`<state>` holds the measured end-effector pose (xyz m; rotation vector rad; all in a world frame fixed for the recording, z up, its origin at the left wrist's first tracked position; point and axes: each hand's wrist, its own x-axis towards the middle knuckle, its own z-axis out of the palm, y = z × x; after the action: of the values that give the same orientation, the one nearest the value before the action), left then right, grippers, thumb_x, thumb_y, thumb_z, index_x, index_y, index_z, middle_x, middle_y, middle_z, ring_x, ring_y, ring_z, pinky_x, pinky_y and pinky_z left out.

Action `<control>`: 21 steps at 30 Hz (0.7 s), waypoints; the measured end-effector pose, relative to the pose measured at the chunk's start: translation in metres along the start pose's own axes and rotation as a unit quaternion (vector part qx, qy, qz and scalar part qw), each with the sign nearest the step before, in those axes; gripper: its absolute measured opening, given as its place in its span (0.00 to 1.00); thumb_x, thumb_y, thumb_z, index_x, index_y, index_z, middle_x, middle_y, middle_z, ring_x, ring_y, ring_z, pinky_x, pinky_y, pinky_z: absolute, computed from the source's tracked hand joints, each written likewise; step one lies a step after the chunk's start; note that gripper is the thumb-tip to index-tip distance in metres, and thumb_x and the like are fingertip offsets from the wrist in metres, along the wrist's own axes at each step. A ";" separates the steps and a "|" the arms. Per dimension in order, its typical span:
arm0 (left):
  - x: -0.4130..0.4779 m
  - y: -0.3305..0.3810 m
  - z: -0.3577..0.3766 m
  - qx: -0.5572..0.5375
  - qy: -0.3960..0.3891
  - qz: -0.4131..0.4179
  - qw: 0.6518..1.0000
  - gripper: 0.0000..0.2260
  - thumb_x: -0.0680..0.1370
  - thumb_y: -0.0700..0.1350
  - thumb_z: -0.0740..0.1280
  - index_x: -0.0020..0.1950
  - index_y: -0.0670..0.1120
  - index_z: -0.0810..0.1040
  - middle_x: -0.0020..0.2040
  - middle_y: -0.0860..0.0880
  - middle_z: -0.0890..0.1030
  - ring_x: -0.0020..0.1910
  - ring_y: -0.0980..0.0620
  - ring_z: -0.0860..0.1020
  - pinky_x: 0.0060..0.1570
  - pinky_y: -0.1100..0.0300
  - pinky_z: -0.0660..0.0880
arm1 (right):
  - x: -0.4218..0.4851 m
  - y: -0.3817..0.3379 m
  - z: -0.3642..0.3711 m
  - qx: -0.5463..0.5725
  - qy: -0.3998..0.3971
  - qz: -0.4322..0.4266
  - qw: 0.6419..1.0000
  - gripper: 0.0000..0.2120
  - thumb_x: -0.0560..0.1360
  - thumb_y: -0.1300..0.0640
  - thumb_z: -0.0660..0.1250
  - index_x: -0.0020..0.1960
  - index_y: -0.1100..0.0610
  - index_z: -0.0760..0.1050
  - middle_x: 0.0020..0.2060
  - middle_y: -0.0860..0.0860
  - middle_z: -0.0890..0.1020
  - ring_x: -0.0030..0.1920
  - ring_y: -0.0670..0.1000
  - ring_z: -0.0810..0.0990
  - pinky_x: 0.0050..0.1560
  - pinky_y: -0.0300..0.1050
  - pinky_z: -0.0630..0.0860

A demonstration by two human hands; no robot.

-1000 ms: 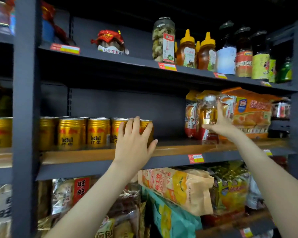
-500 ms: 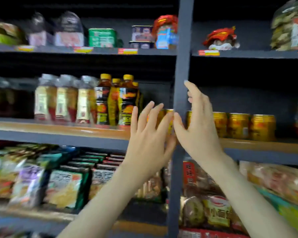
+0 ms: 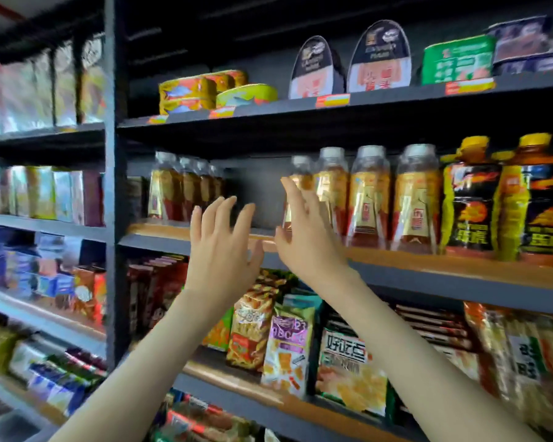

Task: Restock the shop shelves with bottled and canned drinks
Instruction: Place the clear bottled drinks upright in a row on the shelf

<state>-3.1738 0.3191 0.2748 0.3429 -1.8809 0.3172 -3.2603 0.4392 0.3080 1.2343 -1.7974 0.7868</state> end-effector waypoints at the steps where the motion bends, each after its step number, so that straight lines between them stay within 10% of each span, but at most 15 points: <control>1: 0.001 -0.015 0.009 0.002 -0.002 -0.004 1.000 0.23 0.75 0.51 0.62 0.67 0.41 0.73 0.66 0.37 0.73 0.67 0.36 0.69 0.68 0.36 0.62 | 0.011 -0.001 0.015 -0.014 -0.005 0.000 1.000 0.35 0.78 0.58 0.63 0.79 0.51 0.47 0.69 0.55 0.63 0.66 0.56 0.65 0.60 0.48 0.70; 21: 0.077 -0.105 0.138 -0.113 0.075 0.080 0.988 0.28 0.78 0.60 0.55 0.67 0.42 0.75 0.71 0.34 0.68 0.69 0.35 0.68 0.68 0.34 0.59 | 0.155 0.043 0.110 -0.305 -0.081 0.257 0.913 0.45 0.77 0.46 0.66 0.78 0.46 0.35 0.76 0.59 0.35 0.74 0.68 0.49 0.62 0.55 0.72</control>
<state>-3.2769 0.1641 0.3084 0.0133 -1.7784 0.2284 -3.3610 0.2931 0.3875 0.4246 -2.3054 0.3338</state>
